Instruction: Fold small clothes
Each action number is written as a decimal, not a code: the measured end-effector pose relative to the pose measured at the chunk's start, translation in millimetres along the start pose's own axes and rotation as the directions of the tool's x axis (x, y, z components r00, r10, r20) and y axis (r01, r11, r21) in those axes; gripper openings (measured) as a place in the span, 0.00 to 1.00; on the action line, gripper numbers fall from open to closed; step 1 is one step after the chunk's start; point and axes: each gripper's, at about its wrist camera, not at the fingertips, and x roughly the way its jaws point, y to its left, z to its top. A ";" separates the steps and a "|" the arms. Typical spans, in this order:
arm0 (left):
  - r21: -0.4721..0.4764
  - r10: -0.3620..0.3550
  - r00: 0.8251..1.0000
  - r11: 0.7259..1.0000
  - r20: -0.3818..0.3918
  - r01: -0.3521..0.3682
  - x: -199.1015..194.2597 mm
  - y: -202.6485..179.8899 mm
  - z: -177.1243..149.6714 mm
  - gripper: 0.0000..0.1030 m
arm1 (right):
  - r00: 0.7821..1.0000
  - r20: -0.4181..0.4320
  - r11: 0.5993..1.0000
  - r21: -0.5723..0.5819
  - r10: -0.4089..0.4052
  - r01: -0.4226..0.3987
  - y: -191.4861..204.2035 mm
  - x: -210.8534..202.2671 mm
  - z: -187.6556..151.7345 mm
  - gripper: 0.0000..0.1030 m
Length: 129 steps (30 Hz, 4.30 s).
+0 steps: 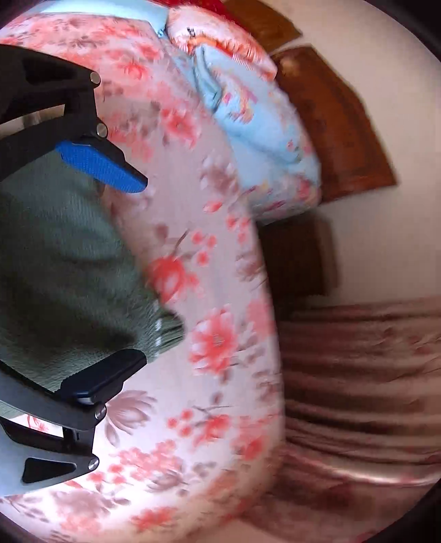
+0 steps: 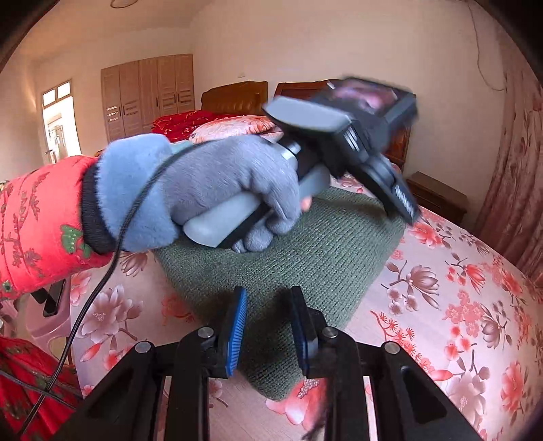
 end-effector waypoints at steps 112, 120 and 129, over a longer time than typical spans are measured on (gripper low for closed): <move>-0.248 0.218 0.931 0.958 0.292 -0.146 -257.9 -22.6 -270.4 1.00 | 0.955 -0.003 0.908 0.309 -0.298 0.285 74.3 -118.8 -55.7 0.33; -0.248 0.217 0.932 0.958 0.291 -0.146 -257.7 -22.8 -270.7 1.00 | 0.954 0.001 0.909 0.306 -0.299 0.285 75.2 -120.0 -54.8 0.33; -0.247 0.217 0.932 0.958 0.290 -0.146 -257.3 -23.0 -271.5 1.00 | 0.953 0.010 0.908 0.306 -0.304 0.286 76.4 -121.5 -54.8 0.33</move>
